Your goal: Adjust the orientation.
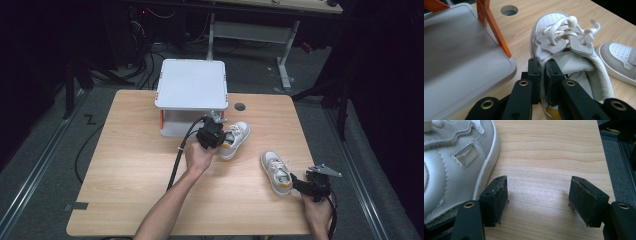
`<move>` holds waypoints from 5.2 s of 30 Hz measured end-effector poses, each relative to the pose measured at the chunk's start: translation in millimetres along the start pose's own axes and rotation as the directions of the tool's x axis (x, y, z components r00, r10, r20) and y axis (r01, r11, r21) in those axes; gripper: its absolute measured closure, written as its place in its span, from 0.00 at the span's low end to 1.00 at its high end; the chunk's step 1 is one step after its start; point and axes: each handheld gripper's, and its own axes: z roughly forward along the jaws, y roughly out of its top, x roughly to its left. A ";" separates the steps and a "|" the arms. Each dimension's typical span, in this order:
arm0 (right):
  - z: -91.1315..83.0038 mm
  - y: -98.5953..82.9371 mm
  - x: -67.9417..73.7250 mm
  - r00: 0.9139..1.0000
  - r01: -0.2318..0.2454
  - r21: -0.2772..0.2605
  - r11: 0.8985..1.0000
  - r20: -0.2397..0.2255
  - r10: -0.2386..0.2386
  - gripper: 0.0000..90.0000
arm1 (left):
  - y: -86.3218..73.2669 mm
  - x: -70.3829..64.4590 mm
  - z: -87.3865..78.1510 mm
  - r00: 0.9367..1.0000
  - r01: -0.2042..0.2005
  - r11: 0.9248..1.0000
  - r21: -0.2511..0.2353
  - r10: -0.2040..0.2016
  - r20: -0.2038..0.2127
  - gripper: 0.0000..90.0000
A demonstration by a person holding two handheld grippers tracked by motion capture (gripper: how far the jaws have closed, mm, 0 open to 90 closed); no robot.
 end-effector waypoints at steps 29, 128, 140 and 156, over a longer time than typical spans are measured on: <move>0.0 0.0 0.0 1.000 0.000 0.000 1.000 -0.001 0.000 0.35 | -28.6 25.1 -49.8 0.999 0.030 0.999 -0.042 -0.032 -0.037 0.94; 0.4 0.1 -0.1 1.000 0.012 -0.003 1.000 -0.004 -0.012 0.35 | -124.3 40.3 -91.1 0.969 0.237 0.964 -0.117 -0.243 -0.043 0.43; 0.5 0.3 -0.1 1.000 0.012 -0.002 1.000 -0.005 -0.012 0.35 | -138.4 67.5 -104.6 0.948 0.293 0.944 -0.152 -0.307 -0.084 0.41; 0.1 0.3 0.9 1.000 0.022 -0.006 1.000 -0.015 -0.022 0.40 | -173.9 91.5 -85.6 0.906 0.331 0.939 -0.098 -0.345 -0.247 0.40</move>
